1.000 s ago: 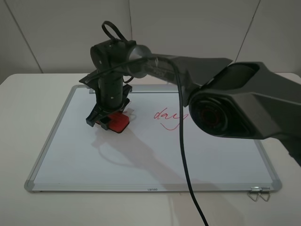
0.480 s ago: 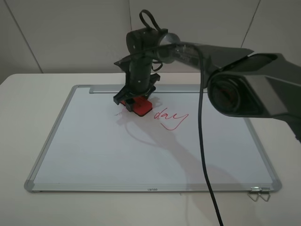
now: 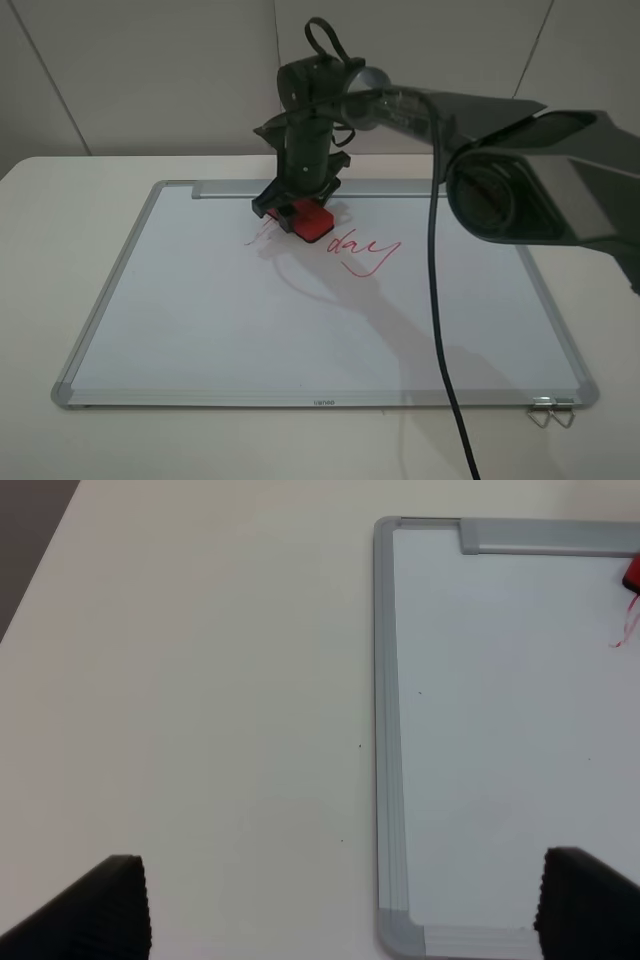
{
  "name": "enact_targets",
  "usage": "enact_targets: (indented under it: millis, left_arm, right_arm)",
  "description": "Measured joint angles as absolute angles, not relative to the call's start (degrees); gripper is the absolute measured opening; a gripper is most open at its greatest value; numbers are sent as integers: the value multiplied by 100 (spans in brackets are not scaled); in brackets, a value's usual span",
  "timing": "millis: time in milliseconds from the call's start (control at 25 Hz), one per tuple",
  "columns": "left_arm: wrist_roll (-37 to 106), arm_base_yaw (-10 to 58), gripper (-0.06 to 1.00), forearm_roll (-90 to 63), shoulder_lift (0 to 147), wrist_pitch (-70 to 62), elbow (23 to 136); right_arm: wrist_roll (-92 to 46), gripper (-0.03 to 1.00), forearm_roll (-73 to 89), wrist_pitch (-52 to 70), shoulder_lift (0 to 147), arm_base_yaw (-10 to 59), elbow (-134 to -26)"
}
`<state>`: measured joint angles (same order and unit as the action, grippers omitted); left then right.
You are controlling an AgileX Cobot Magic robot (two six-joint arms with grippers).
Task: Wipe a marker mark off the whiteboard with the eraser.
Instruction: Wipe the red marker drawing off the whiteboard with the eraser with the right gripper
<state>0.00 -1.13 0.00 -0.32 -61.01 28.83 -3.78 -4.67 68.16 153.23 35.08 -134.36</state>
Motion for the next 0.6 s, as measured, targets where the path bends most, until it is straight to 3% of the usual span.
enact_targets:
  millis: [320,600]
  left_arm:
    - [0,-113,77,0,-32,-6101,2883]
    - [0,-113,77,0,-32,-6101,2883]
  right_arm:
    - [-661,51,-196,6765,15318,4122,-13436]
    - [-718,51,-95,6760,15323,3959,-13436]
